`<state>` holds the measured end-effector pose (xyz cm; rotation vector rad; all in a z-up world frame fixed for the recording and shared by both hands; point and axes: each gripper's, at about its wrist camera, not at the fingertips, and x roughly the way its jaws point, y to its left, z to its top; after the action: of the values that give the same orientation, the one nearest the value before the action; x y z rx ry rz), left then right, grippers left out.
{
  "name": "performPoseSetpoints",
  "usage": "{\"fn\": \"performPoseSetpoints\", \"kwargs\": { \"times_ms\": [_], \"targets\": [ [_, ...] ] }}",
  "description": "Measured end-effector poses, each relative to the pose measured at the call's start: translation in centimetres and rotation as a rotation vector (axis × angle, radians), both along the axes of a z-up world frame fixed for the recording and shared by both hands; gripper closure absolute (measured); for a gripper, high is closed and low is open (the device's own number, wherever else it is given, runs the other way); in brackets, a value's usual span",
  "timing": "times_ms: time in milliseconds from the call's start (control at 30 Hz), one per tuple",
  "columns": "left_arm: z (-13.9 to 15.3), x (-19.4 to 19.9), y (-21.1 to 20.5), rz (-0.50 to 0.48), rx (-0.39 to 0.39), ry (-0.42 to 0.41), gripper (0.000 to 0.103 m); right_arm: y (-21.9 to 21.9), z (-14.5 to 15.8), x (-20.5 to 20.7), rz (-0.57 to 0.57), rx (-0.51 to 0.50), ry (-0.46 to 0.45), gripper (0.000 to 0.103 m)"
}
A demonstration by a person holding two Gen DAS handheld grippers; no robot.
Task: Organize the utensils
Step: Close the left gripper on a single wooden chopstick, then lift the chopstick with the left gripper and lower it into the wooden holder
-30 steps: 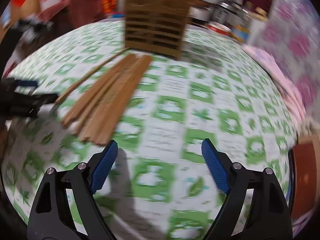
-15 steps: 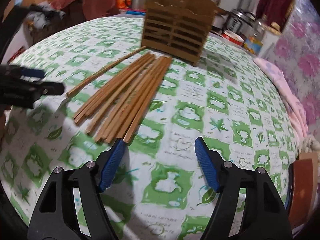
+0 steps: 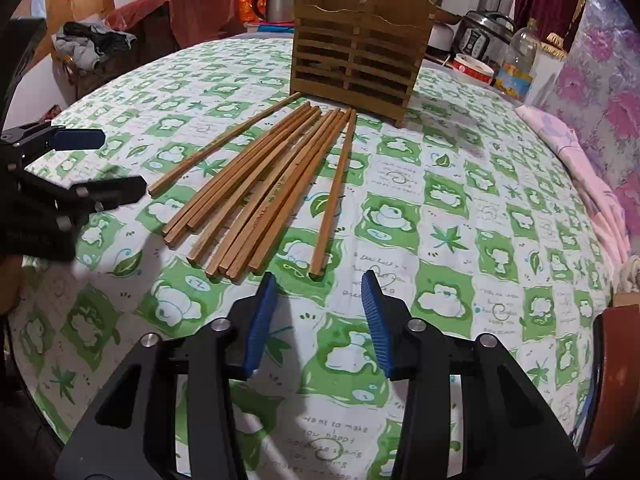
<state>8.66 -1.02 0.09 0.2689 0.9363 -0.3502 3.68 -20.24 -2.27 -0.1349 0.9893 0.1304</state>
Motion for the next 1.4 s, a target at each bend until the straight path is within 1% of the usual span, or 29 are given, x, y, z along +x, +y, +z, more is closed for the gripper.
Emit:
{"fn": "performPoseSetpoints", "kwargs": {
  "times_ms": [33,67,100,167,200,267,300,333,367,433,533,600,633,667,767,800,833,867,900,967,1067,1133,1200,1267,1400],
  "targets": [
    [-0.1,-0.2,-0.6,-0.019,0.026,-0.012,0.011,-0.2,0.0,0.0,0.001,0.019,0.004,0.068],
    [-0.3,-0.3,-1.1,-0.034,0.047,-0.015,0.019,-0.4,-0.1,0.1,0.0,0.046,0.011,0.072],
    [-0.6,-0.3,-1.5,-0.048,0.068,-0.01,0.023,-0.5,-0.1,0.1,-0.001,0.06,0.015,0.075],
    [-1.2,0.0,-2.0,-0.066,0.09,0.017,0.045,-0.8,-0.2,0.3,0.002,0.094,0.026,0.079],
    [-1.4,0.2,-2.0,-0.071,0.085,0.034,0.049,-0.8,-0.2,0.4,0.003,0.106,0.03,0.081],
    [-1.3,0.7,-1.7,-0.073,0.038,0.06,0.067,-0.9,-0.2,0.6,0.003,0.135,0.039,0.084],
    [-1.5,0.9,-1.6,-0.071,0.02,0.077,0.07,-1.0,-0.3,0.7,0.002,0.145,0.043,0.084],
    [-1.4,1.2,-1.3,-0.067,-0.009,0.092,0.076,-1.2,-0.4,1.1,-0.001,0.161,0.048,0.085],
    [-1.5,1.3,-1.3,-0.064,-0.019,0.099,0.081,-1.3,-0.4,1.3,-0.004,0.169,0.049,0.087],
    [-1.4,1.2,-1.4,-0.065,-0.026,0.101,0.085,-1.4,-0.5,1.6,-0.014,0.174,0.049,0.088],
    [-1.4,0.7,-2.1,-0.079,-0.004,0.088,0.085,-1.2,-0.4,1.5,-0.014,0.167,0.048,0.088],
    [-1.4,0.4,-2.5,-0.084,0.007,0.081,0.074,-1.2,-0.4,1.5,-0.014,0.163,0.048,0.088],
    [-1.4,0.4,-2.6,-0.084,0.012,0.075,0.062,-1.2,-0.4,1.5,-0.014,0.161,0.048,0.088],
    [-1.4,0.3,-2.7,-0.085,0.014,0.072,0.054,-1.2,-0.4,1.5,-0.014,0.159,0.047,0.088],
    [-1.5,0.5,-2.8,-0.092,0.013,0.08,0.053,-1.2,-0.4,1.5,-0.014,0.163,0.048,0.088],
    [-1.5,0.6,-2.8,-0.096,0.008,0.083,0.054,-1.2,-0.4,1.5,-0.014,0.164,0.048,0.088],
    [-1.5,0.7,-2.7,-0.101,-0.002,0.088,0.064,-1.2,-0.4,1.5,-0.015,0.167,0.048,0.088],
    [-1.5,0.7,-2.7,-0.113,-0.021,0.097,0.085,-1.3,-0.4,1.5,-0.017,0.171,0.048,0.089],
    [-1.5,0.6,-2.6,-0.117,-0.03,0.098,0.094,-1.4,-0.4,1.5,-0.019,0.175,0.048,0.09],
    [-1.3,0.4,-2.2,-0.092,-0.031,0.08,0.095,-1.6,-0.4,1.4,-0.026,0.184,0.047,0.092],
    [0.0,0.1,-0.8,-0.053,-0.096,0.038,0.096,-2.1,-0.3,1.3,-0.042,0.194,0.038,0.094],
    [0.7,0.0,0.1,-0.025,-0.12,0.029,0.096,-2.4,0.1,1.1,-0.056,0.203,0.015,0.095],
    [1.6,0.0,0.3,-0.01,-0.124,0.015,0.096,-2.8,0.8,0.6,-0.076,0.194,-0.029,0.096],
    [3.4,0.0,0.5,-0.003,-0.131,-0.017,0.096,-3.0,1.7,0.2,-0.093,0.171,-0.069,0.097],
    [7.1,-0.5,0.7,-0.01,-0.164,-0.093,0.096,-4.3,4.6,-0.2,-0.122,0.19,-0.144,0.097]
  ]
}}
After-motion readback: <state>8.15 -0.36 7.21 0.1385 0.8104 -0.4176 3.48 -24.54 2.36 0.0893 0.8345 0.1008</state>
